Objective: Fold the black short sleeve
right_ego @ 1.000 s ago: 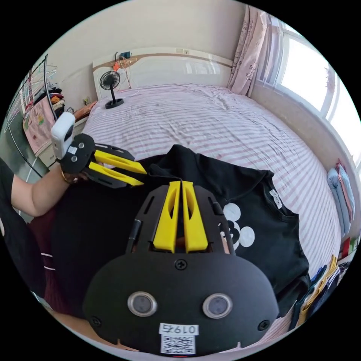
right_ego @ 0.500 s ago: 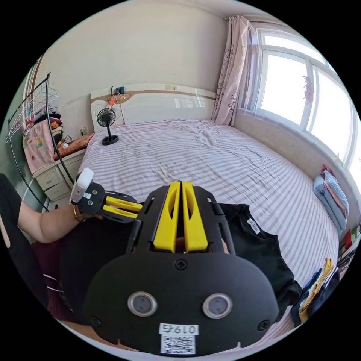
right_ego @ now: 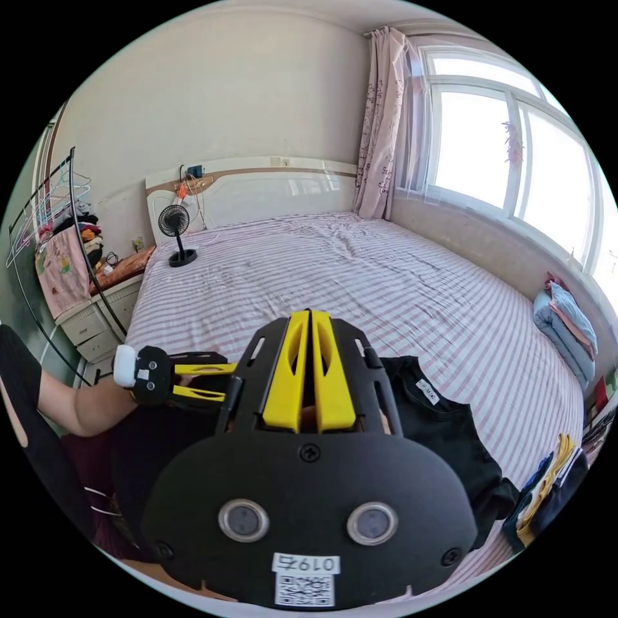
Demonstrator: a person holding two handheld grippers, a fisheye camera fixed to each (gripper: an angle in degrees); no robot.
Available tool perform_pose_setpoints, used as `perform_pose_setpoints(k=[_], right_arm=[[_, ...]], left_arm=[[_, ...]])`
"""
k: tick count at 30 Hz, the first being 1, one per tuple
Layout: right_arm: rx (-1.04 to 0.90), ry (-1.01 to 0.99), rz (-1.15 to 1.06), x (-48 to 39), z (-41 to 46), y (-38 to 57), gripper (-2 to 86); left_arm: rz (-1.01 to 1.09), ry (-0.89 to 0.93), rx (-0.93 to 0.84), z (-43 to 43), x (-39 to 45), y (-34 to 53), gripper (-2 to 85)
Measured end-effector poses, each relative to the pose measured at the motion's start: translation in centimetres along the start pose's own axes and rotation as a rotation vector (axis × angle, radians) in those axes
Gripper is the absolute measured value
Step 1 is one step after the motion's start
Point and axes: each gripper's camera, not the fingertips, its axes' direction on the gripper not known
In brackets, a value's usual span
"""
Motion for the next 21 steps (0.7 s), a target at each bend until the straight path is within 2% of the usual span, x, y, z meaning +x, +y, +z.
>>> perform_pose_setpoints(k=[3, 6, 14, 16, 21], right_arm=[[0.002, -0.008, 0.010, 0.0, -0.3, -0.4, -0.9], [0.003, -0.015, 0.016, -0.2, -0.5, -0.7, -0.9], [0.002, -0.029, 0.036, -0.2, -1.6, -1.5, -0.9], [-0.007, -0.017, 0.027, -0.3, -1.7, -1.8, -0.9], [-0.044, 0.016, -0.006, -0.7, -0.9, -4.0, -0.9]], left_arm=[[0.048, -0.161, -0.009, -0.6, 1.8, -0.6, 11.2], [0.080, -0.237, 0.000, -1.0, 2.6, -1.0, 10.3], [0.199, -0.316, 0.044, -1.2, 3.8, -1.9, 6.0], [0.172, -0.335, 0.049, -1.4, 3.0, -1.9, 4.2], [0.016, -0.244, 0.062, -3.4, -3.3, -2.0, 1.4]])
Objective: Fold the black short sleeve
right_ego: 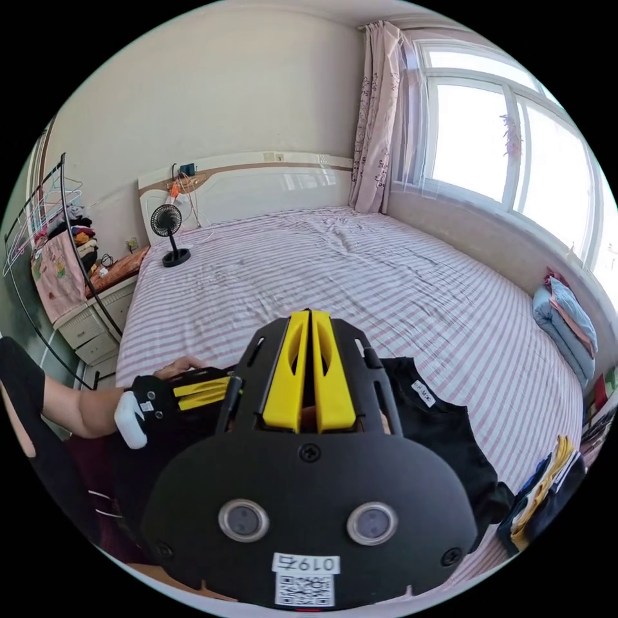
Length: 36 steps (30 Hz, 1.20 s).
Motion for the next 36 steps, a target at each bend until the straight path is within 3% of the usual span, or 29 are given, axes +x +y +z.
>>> perform_pose_setpoints(k=[4, 12, 17, 23, 26, 32, 36], right_arm=[[-0.043, 0.059, -0.093, -1.7, 1.5, -4.7, -0.9], [-0.184, 0.191, -0.429, -9.1, 12.2, -16.5, -0.9], [-0.286, 0.219, -0.615, -15.0, 22.5, -20.3, -1.0], [-0.339, 0.232, -0.590, -18.5, 30.6, -19.8, -0.8], [-0.369, 0.332, -0.559, -19.4, 32.7, -18.6, -0.7], [-0.265, 0.320, -0.445, -17.7, 29.1, -19.9, -0.6], [-0.163, 0.188, -0.218, -11.3, 24.0, -20.7, 0.2]], left_arm=[[-0.226, 0.199, -0.037, 1.0, -8.1, 1.1, 0.9], [-0.955, 0.652, 0.015, 8.5, -24.7, 13.7, 0.9], [-1.107, 0.615, -0.013, 11.1, -27.5, 17.6, 0.9], [-1.223, 0.485, -0.062, 11.2, -29.9, 19.3, 0.8], [-1.255, 0.460, -0.082, 11.3, -31.2, 20.0, 0.7], [-1.420, 0.389, -0.075, 10.9, -34.3, 23.5, 0.7], [-1.293, 0.396, -0.011, 10.4, -35.1, 22.0, 0.7]])
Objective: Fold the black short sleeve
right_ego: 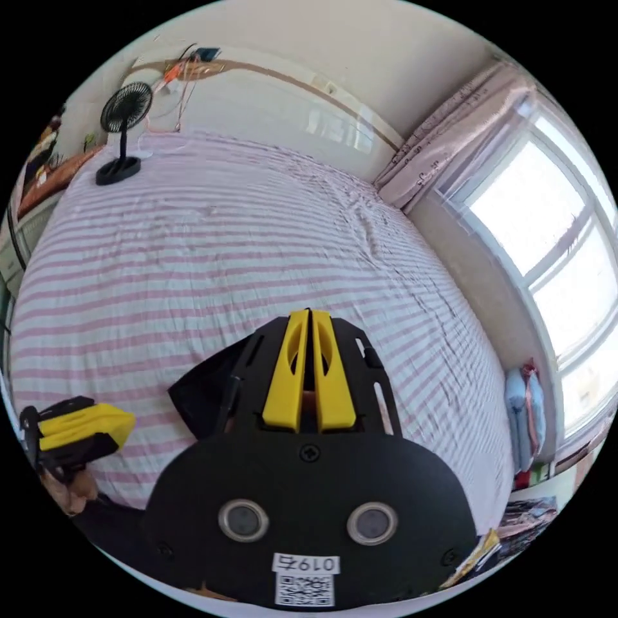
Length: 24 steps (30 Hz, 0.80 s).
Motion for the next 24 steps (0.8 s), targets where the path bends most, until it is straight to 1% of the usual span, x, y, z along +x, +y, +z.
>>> perform_pose_setpoints(k=[2, 4, 6, 8, 9, 10, 11, 13, 17, 19, 21, 23, 24], right_arm=[[0.107, -0.145, 0.136, 5.0, -1.9, 2.5, 3.8], [0.172, -0.241, 0.158, 7.1, -2.7, 3.7, 7.9], [0.199, -0.285, 0.163, 7.8, -2.9, 3.8, 8.9], [0.169, -0.339, 0.151, 7.6, -1.8, 2.7, 8.5], [0.168, -0.333, 0.152, 7.5, -1.7, 2.5, 8.3], [0.159, -0.296, 0.177, 7.5, -1.2, 2.0, 7.3], [0.105, -0.246, 0.221, 7.9, -0.3, 1.7, 5.5], [0.056, -0.228, 0.251, 8.6, 1.0, 1.7, 3.9], [-0.077, -0.230, 0.177, 8.1, 3.6, 1.6, 2.7], [-0.100, -0.269, 0.174, 7.8, 4.2, 1.1, 3.2], [-0.142, -0.354, 0.213, 7.7, 4.8, 0.3, 2.8], [-0.179, -0.434, 0.226, 6.9, 4.9, -0.5, 2.5], [-0.199, -0.426, 0.222, 6.6, 4.9, -0.7, 2.6]], left_arm=[[0.076, -0.005, 0.001, 0.2, 1.5, 0.0, 0.6], [0.124, -0.016, 0.022, 0.0, 2.8, 0.0, 0.6], [0.144, -0.034, 0.031, -0.2, 3.4, -0.1, 0.6], [0.110, -0.062, 0.012, 0.1, 2.9, -0.4, 0.6], [0.080, -0.060, 0.002, 0.2, 2.3, -0.6, 0.6], [0.063, -0.059, -0.003, 0.2, 1.9, -0.7, 0.6], [0.033, -0.061, -0.017, 0.4, 1.4, -0.8, 0.6], [0.000, -0.074, -0.047, 0.8, 1.0, -1.1, 0.7], [-0.022, -0.120, -0.028, 0.3, 1.2, -1.3, 0.6], [-0.060, -0.162, 0.044, -0.9, 0.9, -1.3, 0.6], [-0.127, -0.201, 0.105, -2.4, -0.5, -1.6, 0.6], [-0.181, -0.190, 0.093, -2.7, -1.8, -2.0, 0.6], [-0.204, -0.164, 0.068, -2.4, -2.3, -2.2, 0.6]])
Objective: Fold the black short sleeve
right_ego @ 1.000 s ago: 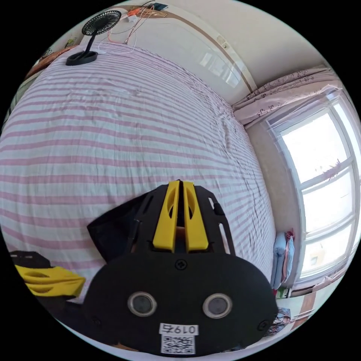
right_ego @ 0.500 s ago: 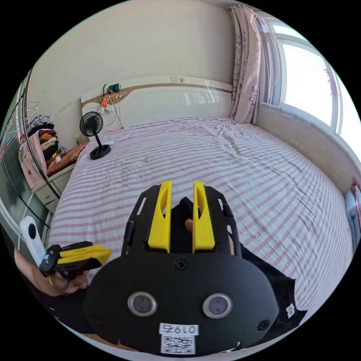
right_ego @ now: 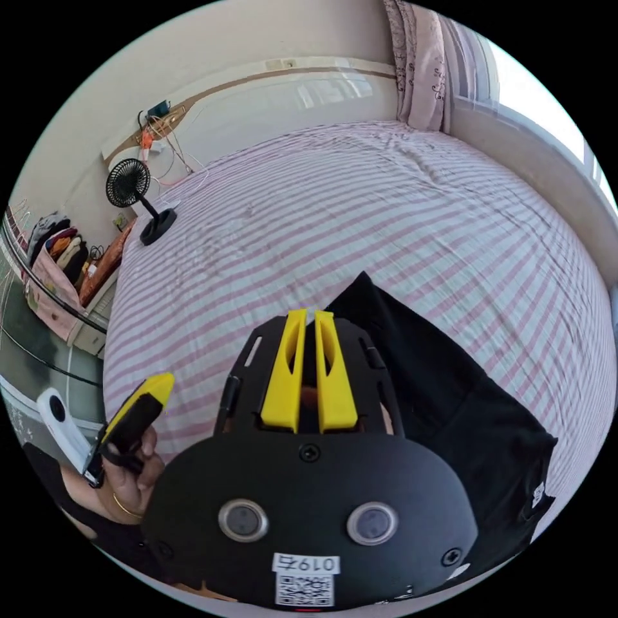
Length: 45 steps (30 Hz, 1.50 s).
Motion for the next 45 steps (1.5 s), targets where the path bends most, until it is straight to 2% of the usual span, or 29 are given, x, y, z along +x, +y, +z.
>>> perform_pose_setpoints(k=[4, 7, 11, 13, 22, 26, 29, 31, 33, 35, 42, 45], right_arm=[[-0.144, 0.184, -0.059, -2.0, 1.8, -0.4, 5.4], [-0.178, 0.167, -0.049, -2.2, 1.6, -1.3, 6.1], [-0.237, 0.240, -0.049, -2.3, 1.8, -2.8, 0.5], [-0.244, 0.247, -0.047, -2.2, 1.7, -3.2, -0.4], [-0.152, 0.175, -0.052, -0.8, 0.8, -2.6, -0.4], [-0.162, 0.115, -0.038, 0.7, 0.8, -0.8, 4.7], [-0.096, -0.006, -0.010, 2.1, -1.7, 0.6, 10.2], [-0.052, -0.005, 0.014, 2.9, -3.3, 1.8, 10.4], [0.013, 0.000, 0.040, 3.9, -4.9, 3.3, 9.5], [0.065, -0.035, 0.096, 5.6, -6.4, 5.4, 8.3], [0.142, -0.020, 0.117, 6.8, -9.2, 11.2, 6.4], [0.161, -0.001, 0.115, 6.7, -10.0, 13.1, 5.5]], left_arm=[[0.062, -0.001, -0.075, 1.3, 1.5, 0.0, 0.6], [0.148, -0.028, -0.140, 2.5, 3.1, 0.1, 0.7], [0.214, -0.005, -0.293, 5.4, 3.8, 0.3, 0.8], [0.195, 0.021, -0.306, 5.8, 3.6, 0.4, 0.8], [0.280, 0.013, -0.310, 6.6, 7.1, 2.0, 0.9], [0.383, -0.002, -0.321, 6.4, 9.4, 2.3, 0.9], [0.572, -0.138, -0.308, 6.7, 11.9, 2.3, 1.1], [0.616, -0.252, -0.344, 8.2, 11.7, 1.5, 1.4], [0.498, -0.098, -0.485, 10.6, 9.5, -0.4, 2.1], [0.459, -0.015, -0.527, 11.7, 8.8, -1.2, 3.0], [0.576, -0.027, -0.616, 15.9, 12.5, -0.6, 8.7], [0.595, -0.138, -0.612, 17.3, 13.3, -0.3, 7.2]])
